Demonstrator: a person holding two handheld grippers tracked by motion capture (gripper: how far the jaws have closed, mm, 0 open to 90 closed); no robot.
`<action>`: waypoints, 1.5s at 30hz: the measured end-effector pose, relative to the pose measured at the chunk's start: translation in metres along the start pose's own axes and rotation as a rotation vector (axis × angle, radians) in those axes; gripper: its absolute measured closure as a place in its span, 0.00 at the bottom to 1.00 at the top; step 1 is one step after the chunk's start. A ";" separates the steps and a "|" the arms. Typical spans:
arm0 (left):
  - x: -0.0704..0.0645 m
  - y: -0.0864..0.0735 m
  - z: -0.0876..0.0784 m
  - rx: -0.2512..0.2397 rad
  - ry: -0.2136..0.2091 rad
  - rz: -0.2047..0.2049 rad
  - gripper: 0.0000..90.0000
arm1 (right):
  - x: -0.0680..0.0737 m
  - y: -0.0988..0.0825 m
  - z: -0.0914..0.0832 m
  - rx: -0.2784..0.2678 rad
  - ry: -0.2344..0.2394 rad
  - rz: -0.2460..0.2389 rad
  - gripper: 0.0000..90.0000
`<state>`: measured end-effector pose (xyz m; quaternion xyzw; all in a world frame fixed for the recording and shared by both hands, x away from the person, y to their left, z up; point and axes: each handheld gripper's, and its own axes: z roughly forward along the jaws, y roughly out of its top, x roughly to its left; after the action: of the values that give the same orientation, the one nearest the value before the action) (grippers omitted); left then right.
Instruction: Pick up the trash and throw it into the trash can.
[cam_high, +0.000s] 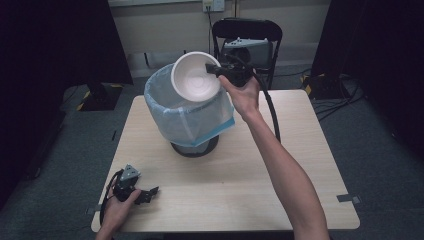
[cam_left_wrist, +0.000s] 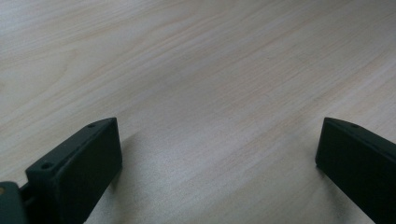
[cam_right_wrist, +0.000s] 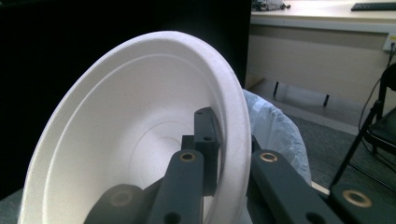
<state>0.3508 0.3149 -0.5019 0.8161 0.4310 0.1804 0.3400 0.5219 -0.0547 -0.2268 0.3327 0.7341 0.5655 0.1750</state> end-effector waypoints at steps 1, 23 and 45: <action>0.000 0.000 0.000 0.000 0.000 0.000 0.00 | 0.000 0.000 0.000 0.000 0.000 0.000 0.96; 0.000 0.000 0.000 -0.004 -0.002 -0.004 0.00 | -0.001 0.012 0.045 0.104 -0.018 0.007 0.89; 0.000 0.000 0.000 -0.005 -0.002 -0.003 0.00 | 0.001 0.000 0.037 0.078 -0.028 -0.014 0.36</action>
<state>0.3508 0.3149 -0.5021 0.8149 0.4315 0.1799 0.3427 0.5443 -0.0271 -0.2381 0.3420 0.7553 0.5306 0.1763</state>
